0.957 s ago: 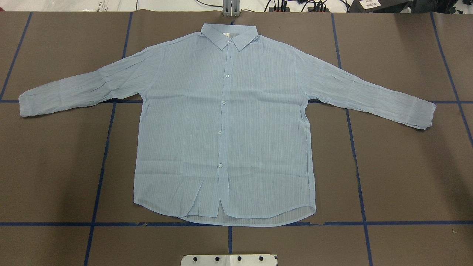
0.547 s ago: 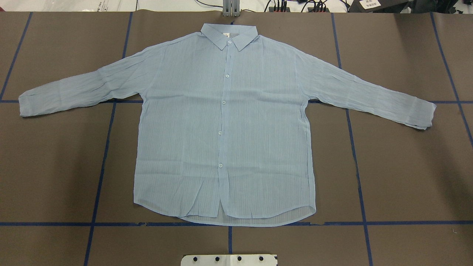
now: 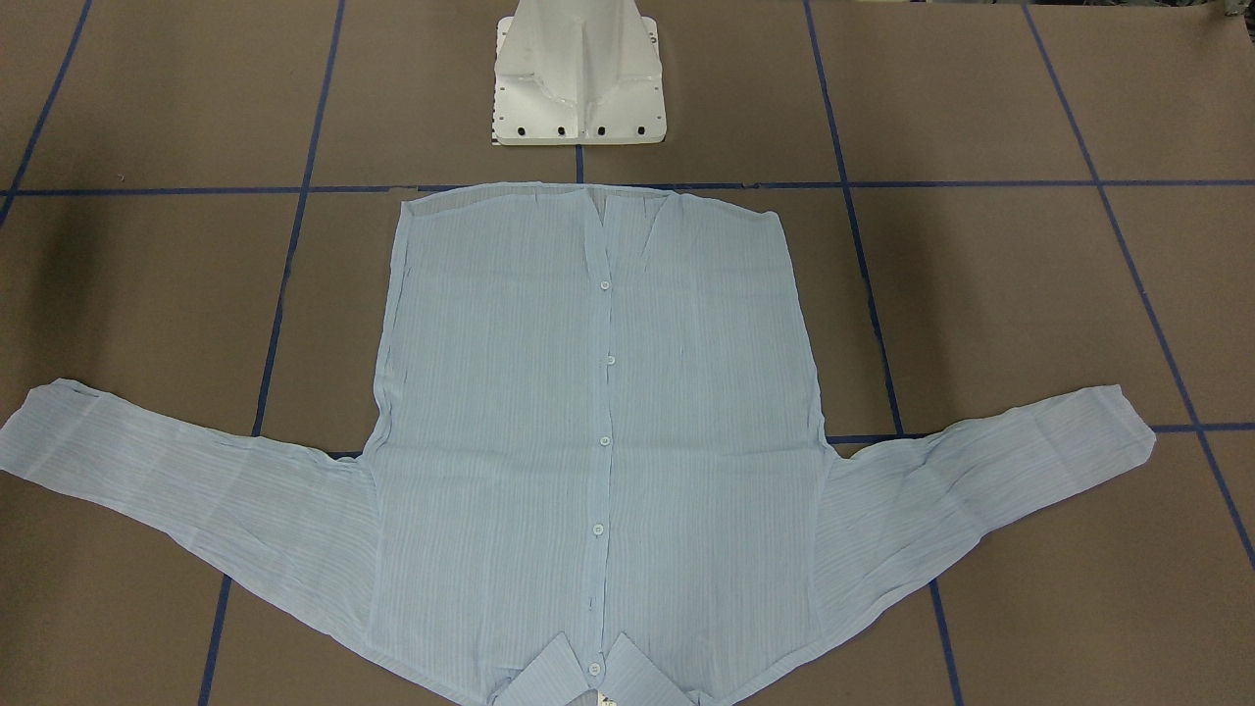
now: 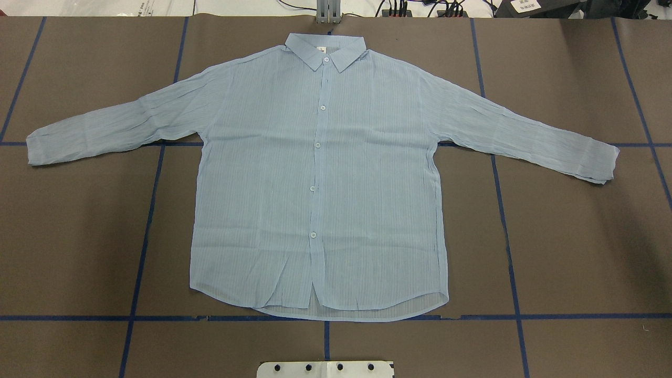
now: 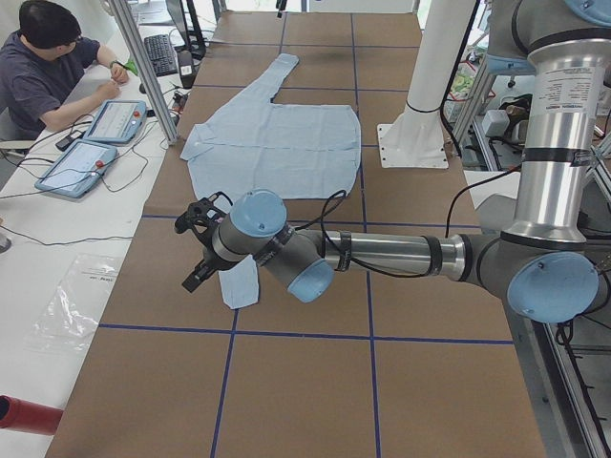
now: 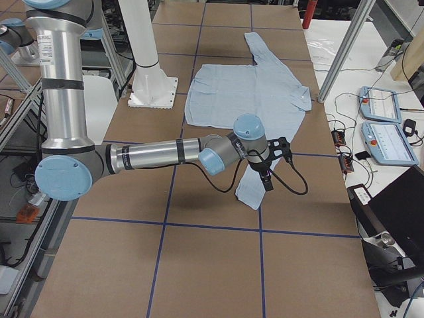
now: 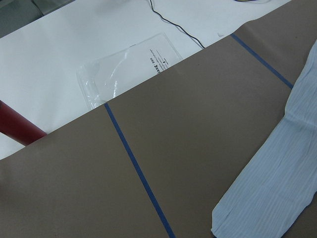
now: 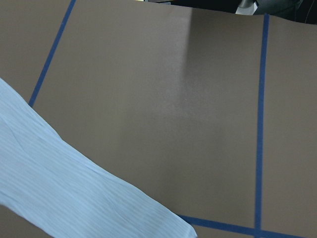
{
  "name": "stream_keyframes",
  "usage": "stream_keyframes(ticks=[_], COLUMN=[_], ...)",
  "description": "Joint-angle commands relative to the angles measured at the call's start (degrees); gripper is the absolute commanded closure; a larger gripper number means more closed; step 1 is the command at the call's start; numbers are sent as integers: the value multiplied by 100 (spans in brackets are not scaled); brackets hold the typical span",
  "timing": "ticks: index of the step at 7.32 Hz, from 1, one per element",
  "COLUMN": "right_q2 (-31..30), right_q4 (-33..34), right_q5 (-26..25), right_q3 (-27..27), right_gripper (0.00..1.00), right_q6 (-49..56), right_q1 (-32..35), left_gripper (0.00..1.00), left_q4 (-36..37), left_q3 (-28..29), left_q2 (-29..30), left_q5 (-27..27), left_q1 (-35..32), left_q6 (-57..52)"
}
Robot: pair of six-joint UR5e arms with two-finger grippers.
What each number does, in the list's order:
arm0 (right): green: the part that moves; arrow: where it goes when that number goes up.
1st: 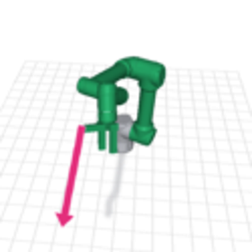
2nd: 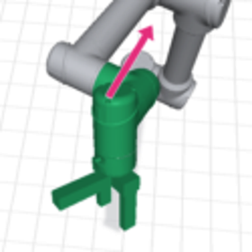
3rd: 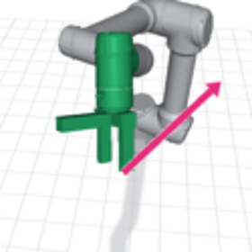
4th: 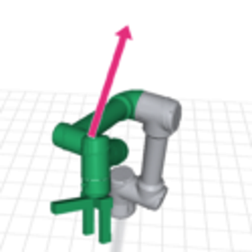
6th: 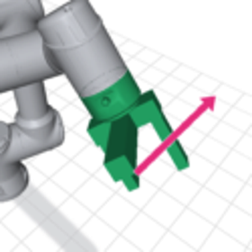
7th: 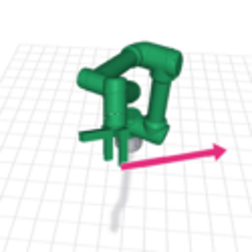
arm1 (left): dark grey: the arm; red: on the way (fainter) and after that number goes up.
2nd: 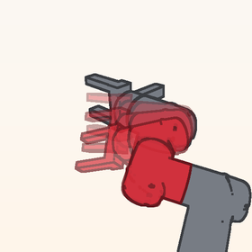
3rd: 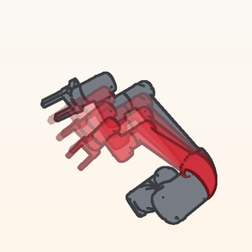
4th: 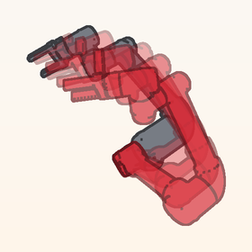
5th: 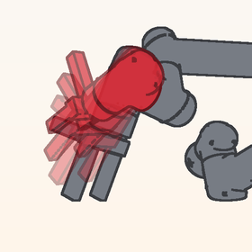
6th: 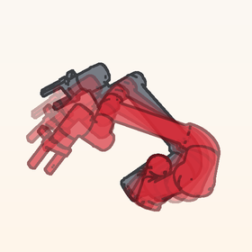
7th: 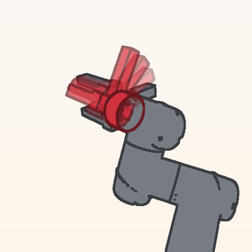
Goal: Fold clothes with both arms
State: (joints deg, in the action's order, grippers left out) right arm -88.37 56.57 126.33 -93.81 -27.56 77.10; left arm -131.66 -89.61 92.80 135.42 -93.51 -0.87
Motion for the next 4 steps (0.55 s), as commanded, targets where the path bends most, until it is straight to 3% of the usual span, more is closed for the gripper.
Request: stream_keyframes(ticks=[1,4], right_q2=[-5,-329], right_q4=[-1163,-1481], right_q5=[-756,-1048], right_q3=[643,821], right_gripper=[2,16], right_q6=[-1730,-2603], right_q1=[-869,-1459], left_gripper=[0,0], left_q4=[-9,-18], left_q3=[-30,-74], left_q2=[-8,-52], left_q5=[10,28], left_q1=[-1,-1], left_q6=[-1,-36])
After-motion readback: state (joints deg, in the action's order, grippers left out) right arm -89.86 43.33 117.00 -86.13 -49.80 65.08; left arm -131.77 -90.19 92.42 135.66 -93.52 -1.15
